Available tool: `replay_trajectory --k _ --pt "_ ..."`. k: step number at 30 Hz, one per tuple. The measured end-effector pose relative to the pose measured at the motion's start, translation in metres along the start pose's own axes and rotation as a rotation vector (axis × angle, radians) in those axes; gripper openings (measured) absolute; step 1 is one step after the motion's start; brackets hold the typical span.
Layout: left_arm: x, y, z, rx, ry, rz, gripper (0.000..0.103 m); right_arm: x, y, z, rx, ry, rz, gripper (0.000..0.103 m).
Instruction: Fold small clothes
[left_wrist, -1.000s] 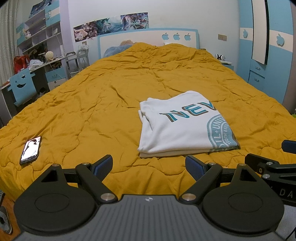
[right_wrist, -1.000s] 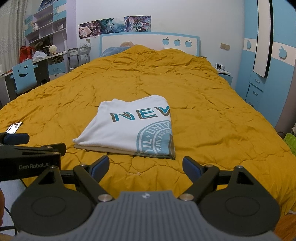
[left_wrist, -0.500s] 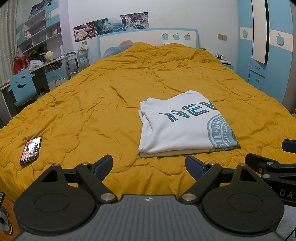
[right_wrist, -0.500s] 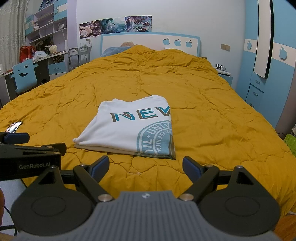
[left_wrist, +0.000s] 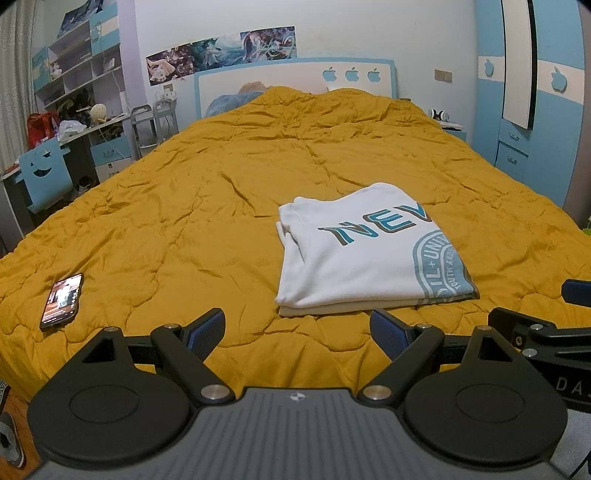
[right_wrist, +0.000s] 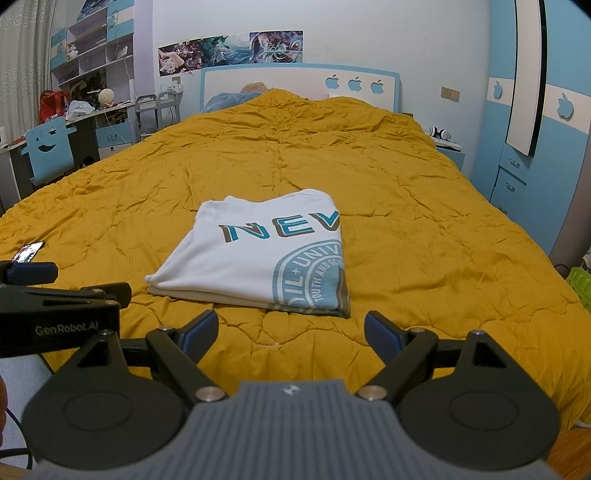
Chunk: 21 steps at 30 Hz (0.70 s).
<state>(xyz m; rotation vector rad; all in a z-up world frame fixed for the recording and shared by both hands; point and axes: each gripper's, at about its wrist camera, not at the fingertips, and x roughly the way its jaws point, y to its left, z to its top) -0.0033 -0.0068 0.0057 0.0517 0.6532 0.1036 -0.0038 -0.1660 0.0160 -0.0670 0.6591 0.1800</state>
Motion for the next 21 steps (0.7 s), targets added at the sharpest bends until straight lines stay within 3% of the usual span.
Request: replay_trajectory --k 21 --pt "-0.0008 0.0000 0.0034 0.002 -0.016 -0.015 0.103 0.0008 -0.0009 0.0003 -0.002 -0.001 0.000 0.082"
